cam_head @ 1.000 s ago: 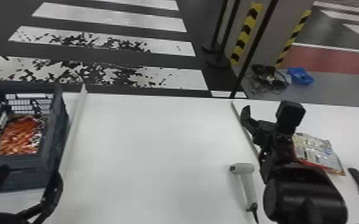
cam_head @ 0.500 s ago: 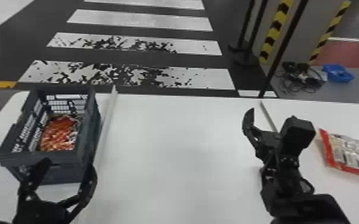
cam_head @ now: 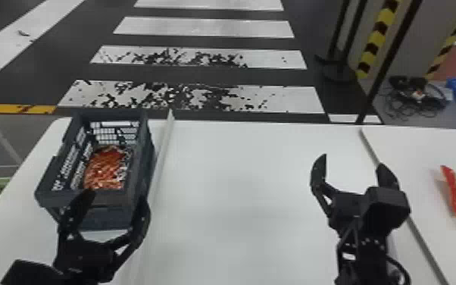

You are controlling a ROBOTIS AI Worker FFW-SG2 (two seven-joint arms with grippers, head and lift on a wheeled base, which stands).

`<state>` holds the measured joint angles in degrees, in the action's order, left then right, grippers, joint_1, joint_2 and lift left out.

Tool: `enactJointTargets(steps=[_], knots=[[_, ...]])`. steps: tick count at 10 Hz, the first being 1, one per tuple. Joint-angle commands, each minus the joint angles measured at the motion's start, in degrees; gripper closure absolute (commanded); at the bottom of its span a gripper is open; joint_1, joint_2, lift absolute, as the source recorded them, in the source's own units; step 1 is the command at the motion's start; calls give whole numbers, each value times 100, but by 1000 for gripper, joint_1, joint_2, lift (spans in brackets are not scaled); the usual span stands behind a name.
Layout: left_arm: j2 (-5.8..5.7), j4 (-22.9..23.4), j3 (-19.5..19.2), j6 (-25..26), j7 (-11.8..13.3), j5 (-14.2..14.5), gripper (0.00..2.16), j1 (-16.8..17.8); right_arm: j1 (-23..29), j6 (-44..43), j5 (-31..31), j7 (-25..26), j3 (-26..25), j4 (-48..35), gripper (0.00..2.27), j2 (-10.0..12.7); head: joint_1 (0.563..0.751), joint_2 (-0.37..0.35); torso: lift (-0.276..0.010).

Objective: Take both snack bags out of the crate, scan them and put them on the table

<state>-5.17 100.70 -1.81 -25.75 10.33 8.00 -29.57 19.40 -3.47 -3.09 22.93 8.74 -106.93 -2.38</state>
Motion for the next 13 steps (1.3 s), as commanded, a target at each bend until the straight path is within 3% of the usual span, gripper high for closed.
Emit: enactJointTargets(steps=[1,6,8,10,13], knots=[[-1,38,5,5,-4,9,80,31,187,-61,-69,9,102,58,36,-43,695,1,-94],[8,240,31,110,-4,53,80,13,495,-624,-183,326,410,296,36,-43,695,29,-94],[-28,1022,-74,760,4,114,80,-119,513,-624,-174,326,427,296,39,-87,695,38,-94],[-71,1884,-232,1833,22,167,73,-180,521,-624,-130,326,462,296,36,-148,695,40,-94],[-124,2411,-830,3292,-4,668,60,189,530,-571,-78,326,497,296,39,-236,695,61,-94]])
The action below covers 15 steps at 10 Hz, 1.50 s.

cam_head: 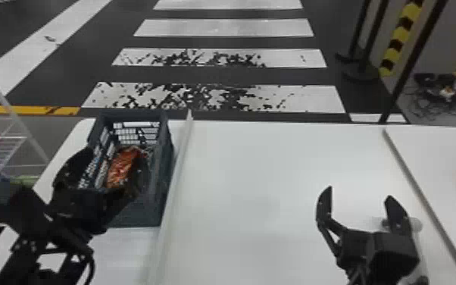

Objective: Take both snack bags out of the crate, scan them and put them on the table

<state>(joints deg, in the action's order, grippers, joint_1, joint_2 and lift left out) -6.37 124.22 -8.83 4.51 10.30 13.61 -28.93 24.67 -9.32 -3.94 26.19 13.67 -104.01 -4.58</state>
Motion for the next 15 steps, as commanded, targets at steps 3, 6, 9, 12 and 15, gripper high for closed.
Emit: enactJointTargets(steps=[3,6,9,12,15], knots=[[-514,33,-576,1601,-187,748,66,819,46,32,-1,0,31,-14,43,-79,695,123,-94],[-971,-117,-646,3166,-345,986,73,1663,55,190,-1,-9,83,-5,43,-79,695,156,-94],[-1182,-618,-602,4555,-635,1197,100,2489,82,225,-54,-9,110,-5,43,-52,695,175,-94],[-1516,-1444,-505,5363,-679,1460,124,3324,99,296,-89,-9,110,-5,43,-35,695,191,-94],[-1744,-2217,-83,5592,-573,1495,120,4062,108,401,-116,-9,110,-5,43,1,695,200,-94]])
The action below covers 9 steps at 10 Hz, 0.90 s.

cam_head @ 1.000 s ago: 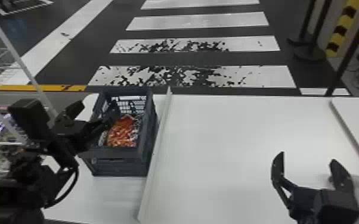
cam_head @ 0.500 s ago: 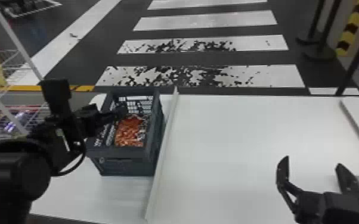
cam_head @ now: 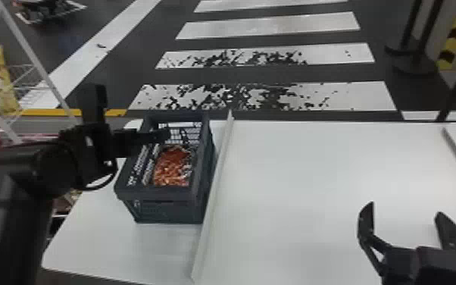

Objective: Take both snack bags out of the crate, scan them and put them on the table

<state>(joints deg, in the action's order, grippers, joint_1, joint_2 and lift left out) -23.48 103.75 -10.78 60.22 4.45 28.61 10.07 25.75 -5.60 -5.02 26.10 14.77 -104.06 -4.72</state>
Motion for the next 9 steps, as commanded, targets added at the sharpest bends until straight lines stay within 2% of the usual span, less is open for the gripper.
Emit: enactJointTargets(steps=[1,4,6,9], knots=[[-33,-391,296,144,38,-66,120,408,0,81,-8,0,0,0,43,24,695,199,-94],[-25,-997,630,162,65,-216,137,909,-8,117,1,0,-18,9,43,15,695,178,-94],[-7,-1402,691,232,109,-295,137,1068,-17,134,18,0,-18,44,43,-3,695,174,-94],[19,-1744,753,267,161,-453,140,1147,-26,152,62,0,-26,70,43,-29,695,178,-94]])
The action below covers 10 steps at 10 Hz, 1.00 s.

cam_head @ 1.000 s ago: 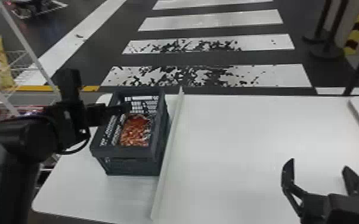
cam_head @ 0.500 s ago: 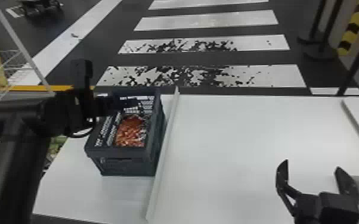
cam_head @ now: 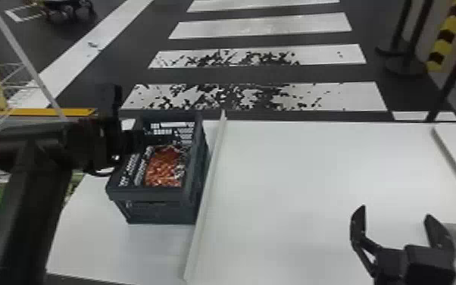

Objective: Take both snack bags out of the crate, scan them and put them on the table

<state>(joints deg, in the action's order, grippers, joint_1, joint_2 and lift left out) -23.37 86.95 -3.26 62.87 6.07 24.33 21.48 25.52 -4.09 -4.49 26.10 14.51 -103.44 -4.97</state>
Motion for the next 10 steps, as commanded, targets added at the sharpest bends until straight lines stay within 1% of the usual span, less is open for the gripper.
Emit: enactJointTargets(steps=[1,2,3,7,8,9,10], knots=[[7,-187,18,3,26,-51,140,6,-20,1,18,0,0,34,39,-12,695,180,-94],[7,-310,18,-15,43,-77,140,14,-38,1,36,0,26,43,39,-30,695,183,-94],[7,-407,27,-15,105,-165,140,14,-64,1,44,0,52,52,39,-48,695,186,-94],[95,-609,62,-50,113,-288,140,14,-117,36,62,0,149,87,39,-118,695,199,-94],[104,-653,150,-68,113,-315,140,41,-117,36,62,0,175,87,39,-135,695,201,-94],[113,-793,255,-103,113,-332,140,138,-117,36,62,0,175,87,39,-144,695,201,-94],[139,-881,326,-138,113,-376,140,199,-108,36,62,0,184,87,39,-144,695,200,-94]])
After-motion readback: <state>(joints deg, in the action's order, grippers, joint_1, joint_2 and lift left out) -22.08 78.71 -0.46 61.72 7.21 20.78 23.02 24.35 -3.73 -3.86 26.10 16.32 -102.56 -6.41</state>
